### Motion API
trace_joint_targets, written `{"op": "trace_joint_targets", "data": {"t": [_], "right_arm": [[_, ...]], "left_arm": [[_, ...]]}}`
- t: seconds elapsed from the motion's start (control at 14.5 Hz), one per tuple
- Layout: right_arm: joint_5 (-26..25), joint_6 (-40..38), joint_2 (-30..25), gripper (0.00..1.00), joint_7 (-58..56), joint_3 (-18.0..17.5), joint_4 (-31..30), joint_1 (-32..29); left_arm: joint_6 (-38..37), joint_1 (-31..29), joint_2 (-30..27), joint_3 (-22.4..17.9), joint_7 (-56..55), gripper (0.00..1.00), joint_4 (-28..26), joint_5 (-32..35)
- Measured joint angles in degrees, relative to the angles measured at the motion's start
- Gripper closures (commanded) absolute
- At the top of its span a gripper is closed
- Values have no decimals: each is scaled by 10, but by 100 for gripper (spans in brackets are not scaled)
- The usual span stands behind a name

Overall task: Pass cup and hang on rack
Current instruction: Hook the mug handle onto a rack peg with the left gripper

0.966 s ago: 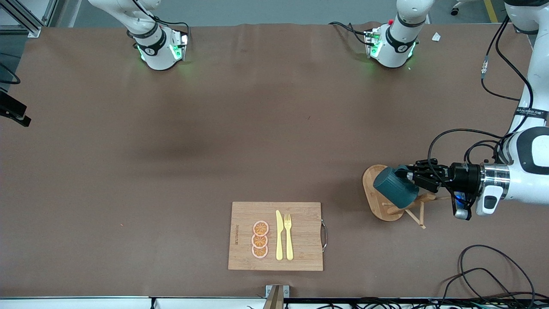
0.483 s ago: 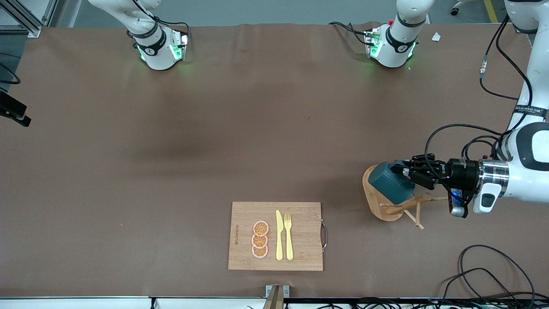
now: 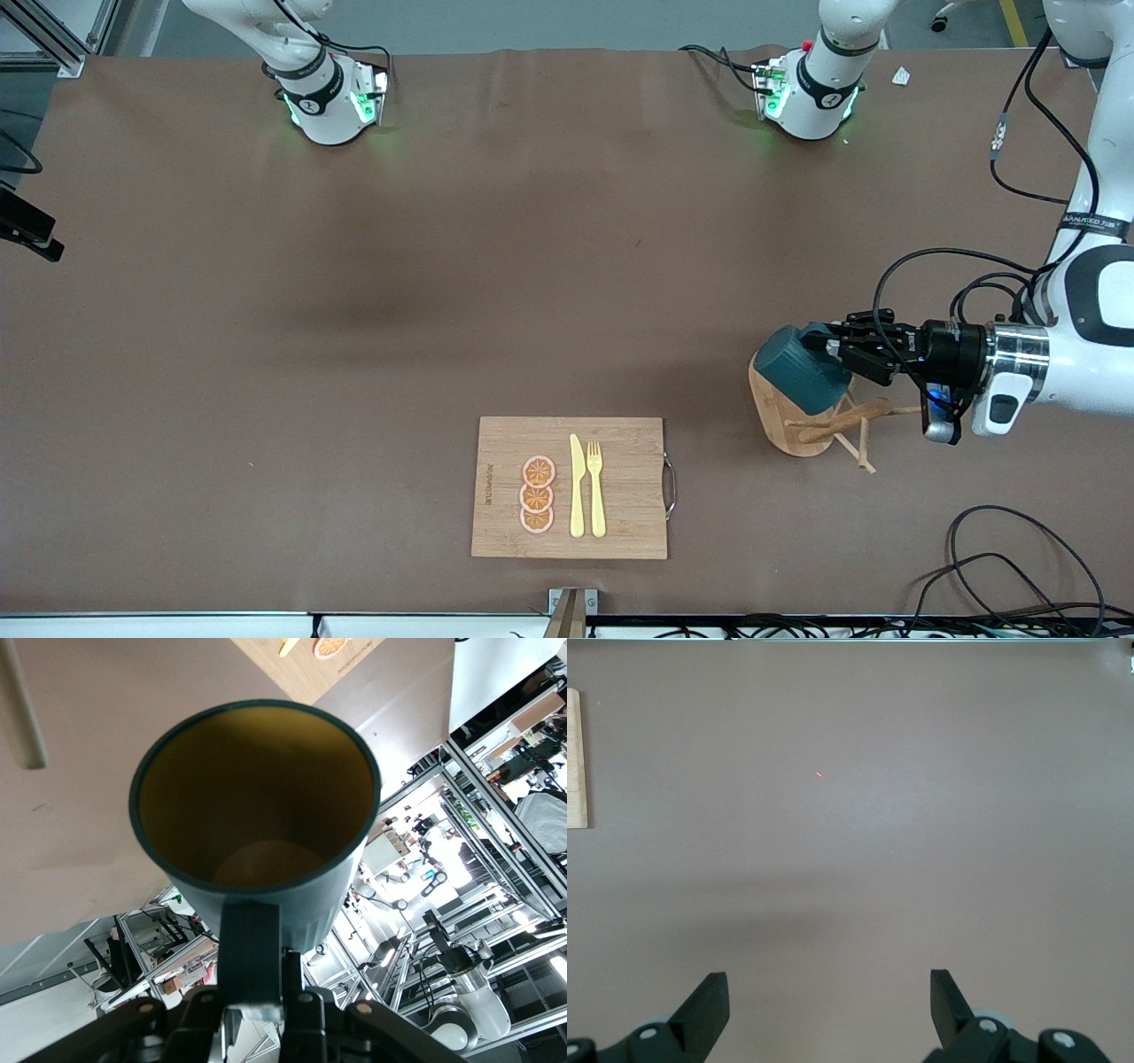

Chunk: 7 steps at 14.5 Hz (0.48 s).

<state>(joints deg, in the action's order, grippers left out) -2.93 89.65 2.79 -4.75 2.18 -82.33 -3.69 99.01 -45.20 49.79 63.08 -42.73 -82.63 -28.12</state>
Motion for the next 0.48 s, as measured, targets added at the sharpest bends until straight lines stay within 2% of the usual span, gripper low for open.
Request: {"op": "trace_joint_targets", "data": {"t": [0.21, 0.48], "right_arm": [[0, 0, 0, 0, 0, 0, 0, 0], [0, 0, 0, 0, 0, 0, 0, 0]], "left_arm": [[10, -23, -1, 12, 0, 100, -33, -2], [28, -83, -1, 41, 17, 100, -97, -2]]}}
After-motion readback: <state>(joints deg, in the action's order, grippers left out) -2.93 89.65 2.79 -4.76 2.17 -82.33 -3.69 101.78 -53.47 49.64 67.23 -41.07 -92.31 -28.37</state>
